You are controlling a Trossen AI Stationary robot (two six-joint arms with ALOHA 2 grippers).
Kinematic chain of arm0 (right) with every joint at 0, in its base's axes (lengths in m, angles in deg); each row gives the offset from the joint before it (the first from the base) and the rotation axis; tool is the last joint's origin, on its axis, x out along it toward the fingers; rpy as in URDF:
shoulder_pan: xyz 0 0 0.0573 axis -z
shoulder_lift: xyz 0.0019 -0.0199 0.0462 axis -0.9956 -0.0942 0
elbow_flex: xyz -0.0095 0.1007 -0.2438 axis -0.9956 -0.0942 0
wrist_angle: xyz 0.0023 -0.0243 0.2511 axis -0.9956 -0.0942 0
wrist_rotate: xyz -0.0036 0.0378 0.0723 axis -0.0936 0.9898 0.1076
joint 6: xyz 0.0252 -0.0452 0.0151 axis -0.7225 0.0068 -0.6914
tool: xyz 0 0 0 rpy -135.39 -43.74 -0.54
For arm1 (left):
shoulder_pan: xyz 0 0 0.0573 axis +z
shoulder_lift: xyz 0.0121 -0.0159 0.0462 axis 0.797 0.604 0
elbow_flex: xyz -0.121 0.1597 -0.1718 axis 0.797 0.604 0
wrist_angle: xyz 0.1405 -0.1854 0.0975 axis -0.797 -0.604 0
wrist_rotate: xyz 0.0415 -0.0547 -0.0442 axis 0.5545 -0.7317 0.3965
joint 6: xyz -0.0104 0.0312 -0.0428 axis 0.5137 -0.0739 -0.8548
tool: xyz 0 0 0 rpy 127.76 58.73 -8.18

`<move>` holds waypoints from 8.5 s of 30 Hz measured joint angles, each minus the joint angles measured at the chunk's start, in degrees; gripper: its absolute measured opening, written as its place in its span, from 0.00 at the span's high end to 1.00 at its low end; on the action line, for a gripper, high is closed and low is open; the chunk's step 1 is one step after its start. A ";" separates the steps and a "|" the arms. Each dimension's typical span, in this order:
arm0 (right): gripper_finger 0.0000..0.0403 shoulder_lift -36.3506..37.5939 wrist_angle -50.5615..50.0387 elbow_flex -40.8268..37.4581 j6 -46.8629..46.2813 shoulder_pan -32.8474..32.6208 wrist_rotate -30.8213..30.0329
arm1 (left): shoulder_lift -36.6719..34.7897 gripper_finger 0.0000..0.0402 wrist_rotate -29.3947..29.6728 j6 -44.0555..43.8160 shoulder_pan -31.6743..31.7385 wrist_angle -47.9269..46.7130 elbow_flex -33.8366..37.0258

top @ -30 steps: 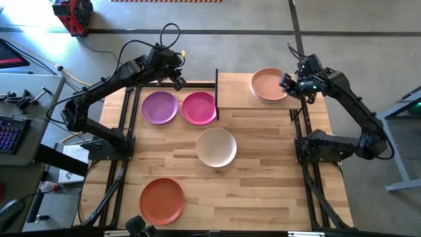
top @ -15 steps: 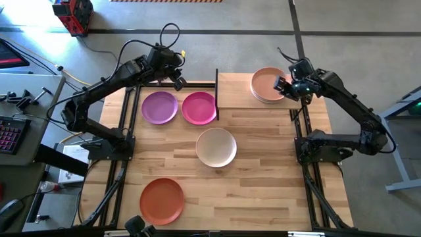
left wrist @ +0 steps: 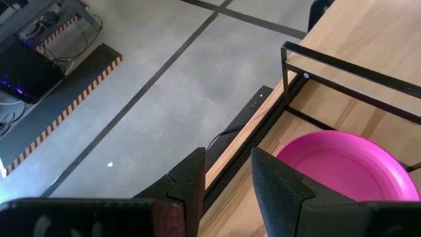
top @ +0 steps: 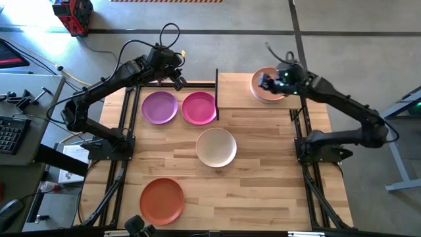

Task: Place and stack plates onto a shelf
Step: Adjust the plates, then put the purple plate on the shelf

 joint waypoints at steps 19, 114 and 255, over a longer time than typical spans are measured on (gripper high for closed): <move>0.76 -14.38 8.96 5.56 12.88 -8.92 -5.14 | 0.00 0.72 -0.11 0.00 0.00 -5.38 0.00; 0.87 -33.36 -27.04 41.46 38.05 -4.57 11.71 | 0.02 0.72 -11.74 -35.60 -9.80 -17.74 22.35; 0.64 -36.00 1.15 51.01 40.56 -2.35 2.60 | -1.51 1.00 22.03 66.08 -16.70 -5.69 0.31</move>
